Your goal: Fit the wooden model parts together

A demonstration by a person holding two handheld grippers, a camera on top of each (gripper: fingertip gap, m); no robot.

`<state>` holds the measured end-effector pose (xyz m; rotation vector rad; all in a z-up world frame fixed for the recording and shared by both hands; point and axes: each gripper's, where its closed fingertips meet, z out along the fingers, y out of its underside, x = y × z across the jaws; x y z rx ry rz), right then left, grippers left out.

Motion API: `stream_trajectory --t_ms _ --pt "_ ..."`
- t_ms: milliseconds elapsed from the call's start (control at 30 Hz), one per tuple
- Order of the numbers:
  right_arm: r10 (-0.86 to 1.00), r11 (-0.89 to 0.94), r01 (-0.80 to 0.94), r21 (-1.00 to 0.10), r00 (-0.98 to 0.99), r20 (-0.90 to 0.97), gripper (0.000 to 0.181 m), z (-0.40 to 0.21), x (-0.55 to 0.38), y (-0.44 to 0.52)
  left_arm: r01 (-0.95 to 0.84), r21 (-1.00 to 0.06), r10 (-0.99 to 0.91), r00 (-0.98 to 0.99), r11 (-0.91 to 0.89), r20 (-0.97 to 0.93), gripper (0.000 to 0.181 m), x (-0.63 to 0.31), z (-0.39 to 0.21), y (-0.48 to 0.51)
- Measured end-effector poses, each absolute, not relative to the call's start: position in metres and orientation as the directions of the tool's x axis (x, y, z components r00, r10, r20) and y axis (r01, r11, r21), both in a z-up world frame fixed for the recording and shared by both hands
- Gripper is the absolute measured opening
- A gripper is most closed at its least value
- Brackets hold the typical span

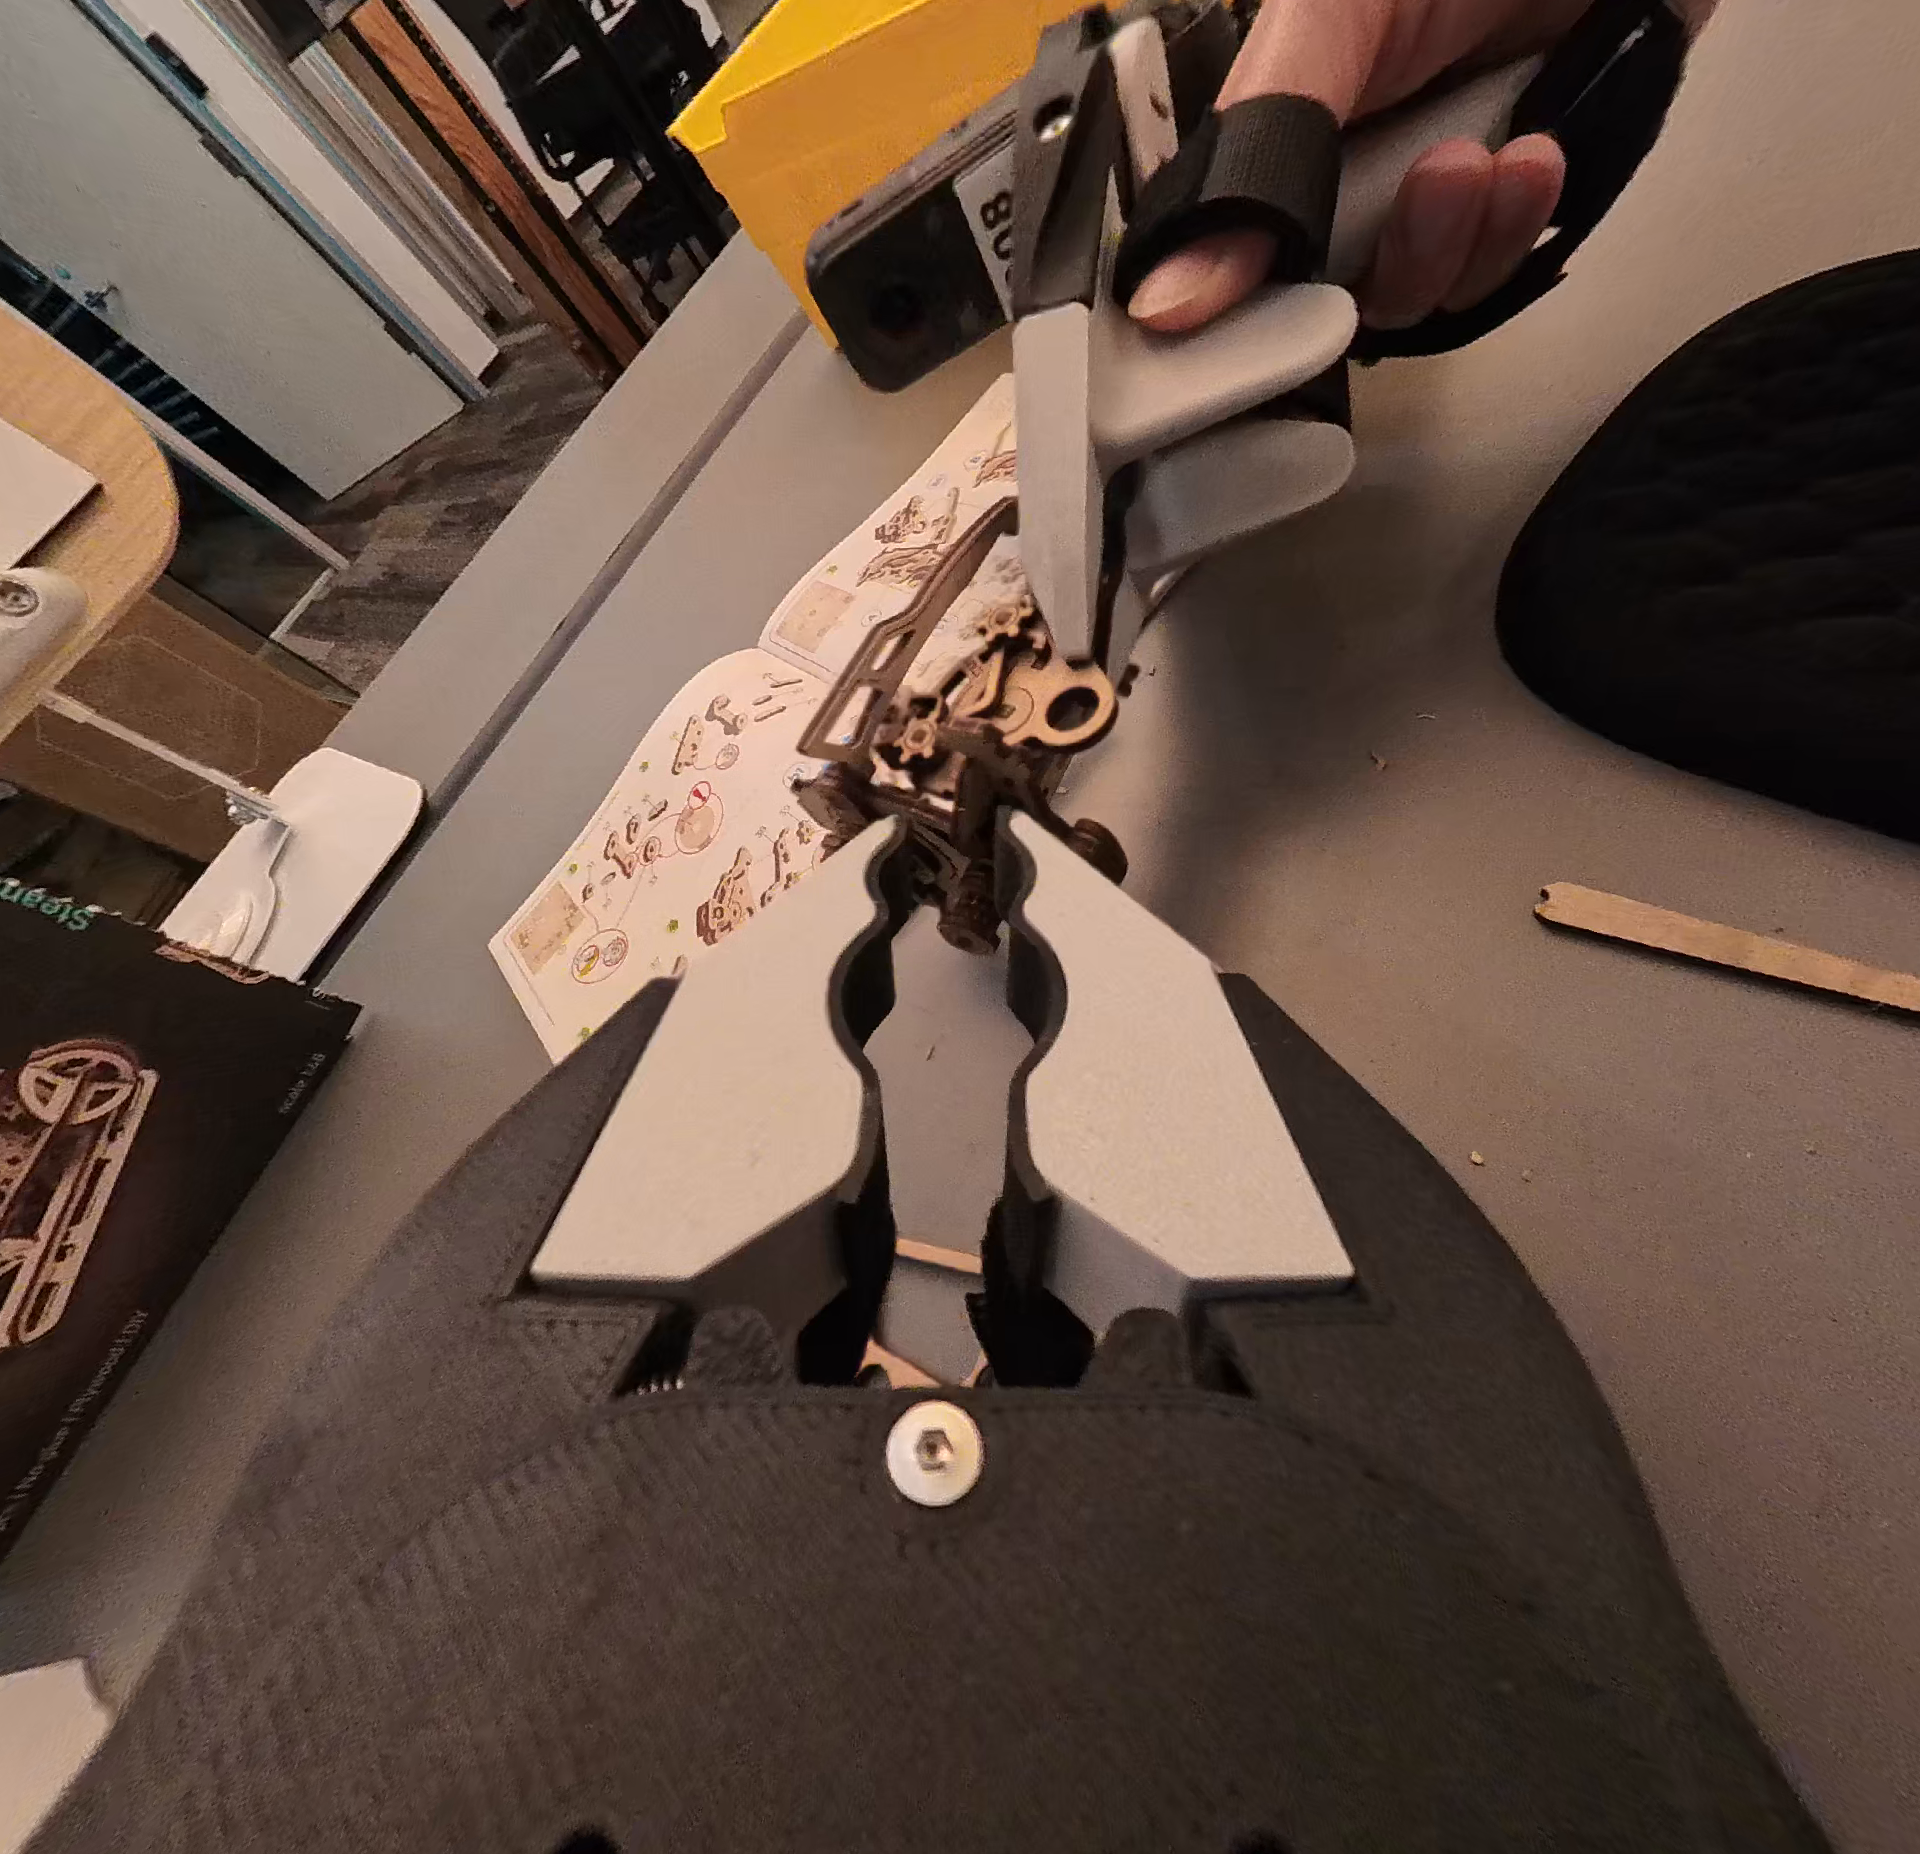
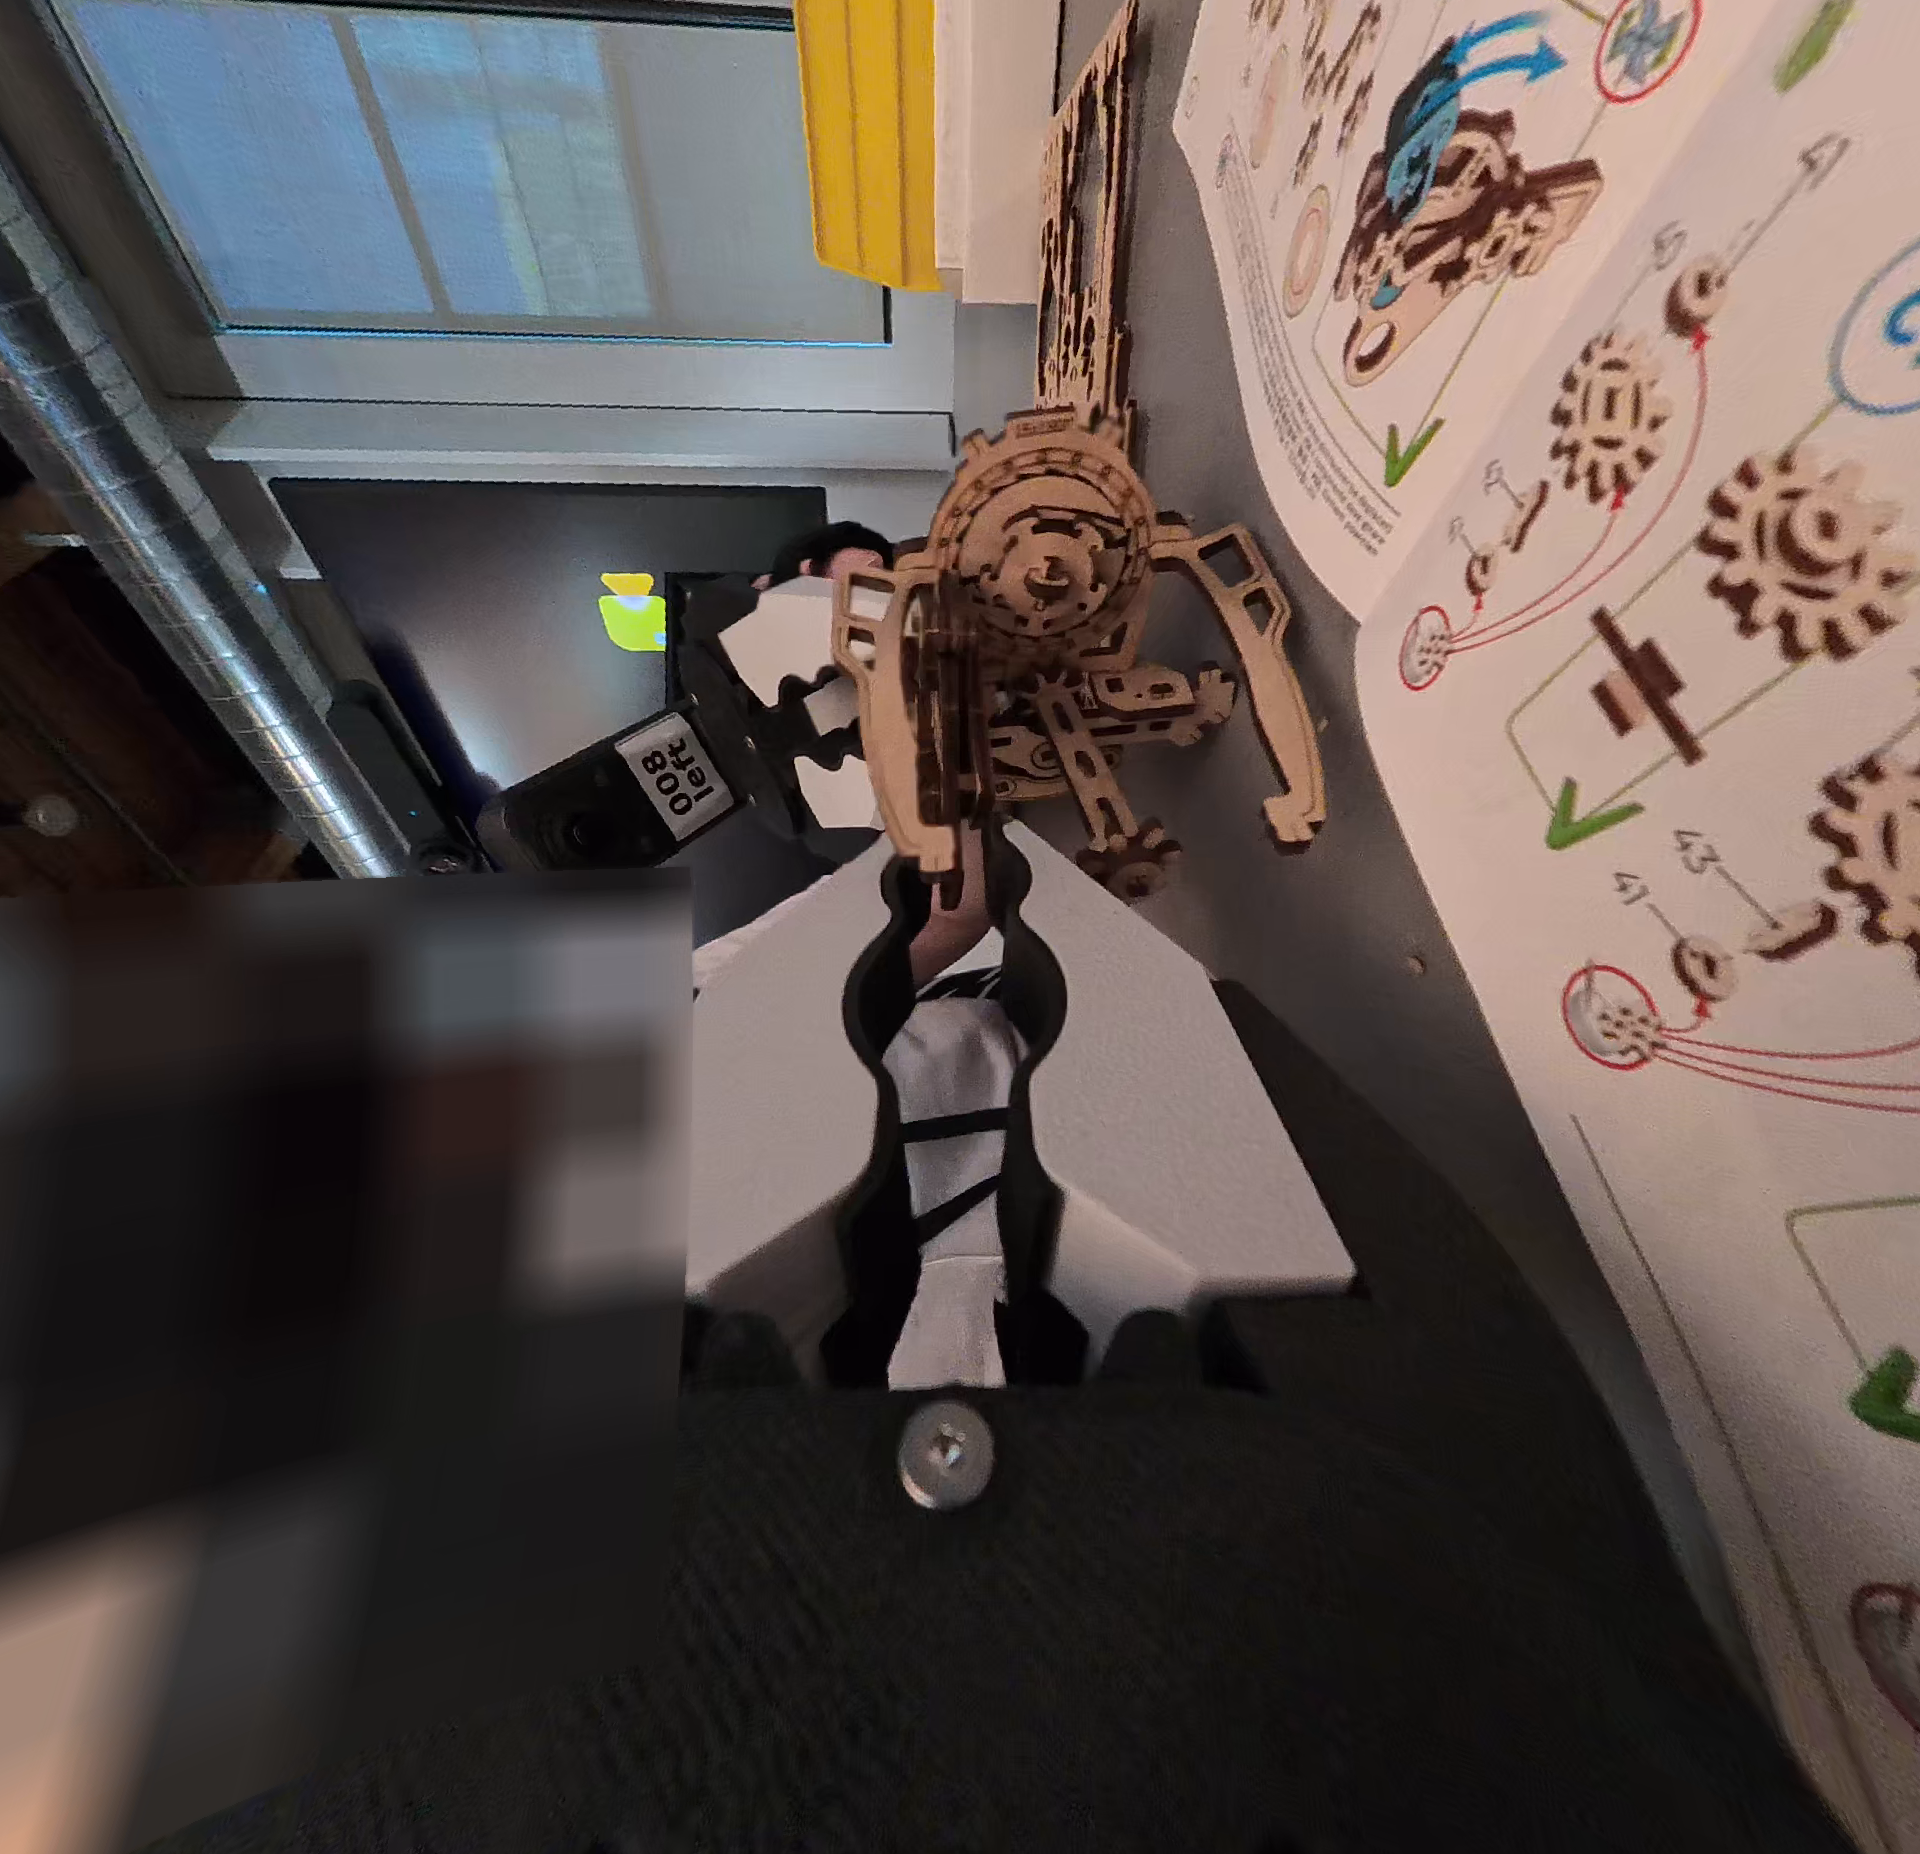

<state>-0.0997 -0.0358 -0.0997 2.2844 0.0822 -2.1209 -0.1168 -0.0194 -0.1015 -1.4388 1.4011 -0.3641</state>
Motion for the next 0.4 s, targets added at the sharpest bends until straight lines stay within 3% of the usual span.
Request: stream_trajectory --t_ms 400 --pt "0.018 -0.994 0.108 -0.008 0.095 -0.995 0.008 -0.1030 -0.0957 -0.0379 -0.504 -0.843 -0.908 0.238 0.189 -0.346 0.005 -0.1136 -0.1029 -0.0241"
